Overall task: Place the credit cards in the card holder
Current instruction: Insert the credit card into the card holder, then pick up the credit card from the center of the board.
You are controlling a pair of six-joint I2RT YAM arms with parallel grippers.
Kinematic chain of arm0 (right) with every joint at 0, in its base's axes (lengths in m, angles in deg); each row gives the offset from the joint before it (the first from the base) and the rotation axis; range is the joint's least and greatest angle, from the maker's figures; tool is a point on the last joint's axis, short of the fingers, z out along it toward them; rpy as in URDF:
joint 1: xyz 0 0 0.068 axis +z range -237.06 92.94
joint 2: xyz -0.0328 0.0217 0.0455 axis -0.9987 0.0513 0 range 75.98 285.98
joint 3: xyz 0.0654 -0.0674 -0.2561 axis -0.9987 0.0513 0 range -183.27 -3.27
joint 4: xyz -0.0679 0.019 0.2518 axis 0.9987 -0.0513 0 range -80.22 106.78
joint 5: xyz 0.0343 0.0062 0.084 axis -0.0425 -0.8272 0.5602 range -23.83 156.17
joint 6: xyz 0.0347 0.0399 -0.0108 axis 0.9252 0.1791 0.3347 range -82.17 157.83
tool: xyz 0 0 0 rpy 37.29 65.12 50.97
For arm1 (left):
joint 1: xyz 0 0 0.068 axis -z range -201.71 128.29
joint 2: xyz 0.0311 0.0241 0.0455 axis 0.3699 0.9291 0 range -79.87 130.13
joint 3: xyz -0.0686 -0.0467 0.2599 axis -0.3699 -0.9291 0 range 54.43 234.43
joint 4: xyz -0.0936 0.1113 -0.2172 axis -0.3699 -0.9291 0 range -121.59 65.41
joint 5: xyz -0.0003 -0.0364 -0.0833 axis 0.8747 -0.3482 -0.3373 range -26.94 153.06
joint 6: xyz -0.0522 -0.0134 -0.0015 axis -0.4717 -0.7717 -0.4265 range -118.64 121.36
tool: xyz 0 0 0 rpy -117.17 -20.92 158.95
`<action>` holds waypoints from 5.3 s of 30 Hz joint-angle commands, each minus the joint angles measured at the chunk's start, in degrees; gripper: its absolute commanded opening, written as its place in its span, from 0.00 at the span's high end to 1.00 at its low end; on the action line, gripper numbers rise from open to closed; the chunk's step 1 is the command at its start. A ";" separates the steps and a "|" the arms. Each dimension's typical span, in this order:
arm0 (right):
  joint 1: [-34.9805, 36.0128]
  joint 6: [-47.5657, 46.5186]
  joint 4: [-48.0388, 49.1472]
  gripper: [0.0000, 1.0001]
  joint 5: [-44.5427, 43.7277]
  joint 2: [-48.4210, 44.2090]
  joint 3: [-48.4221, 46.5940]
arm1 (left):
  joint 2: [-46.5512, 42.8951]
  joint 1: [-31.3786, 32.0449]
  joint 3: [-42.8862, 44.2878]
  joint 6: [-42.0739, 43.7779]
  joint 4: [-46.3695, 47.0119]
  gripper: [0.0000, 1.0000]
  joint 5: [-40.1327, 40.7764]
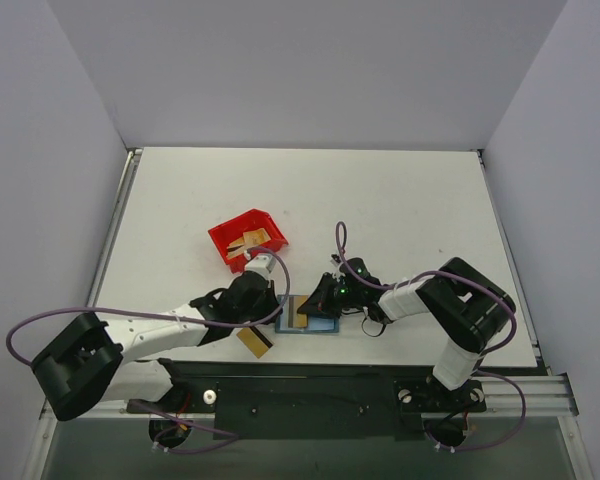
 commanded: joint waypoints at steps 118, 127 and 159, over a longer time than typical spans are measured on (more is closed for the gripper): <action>6.55 -7.00 -30.67 0.96 -17.93 -8.61 -6.39 | 1.77 2.56 1.73 -5.89 -9.43 1.00 10.81; 6.64 -7.44 -31.29 0.96 -18.64 -6.41 -6.66 | -10.21 2.56 3.58 0.95 -7.18 1.00 10.60; 6.64 -8.49 -31.64 0.94 -17.41 -4.13 -7.80 | 11.15 1.51 4.46 3.16 5.84 1.00 3.81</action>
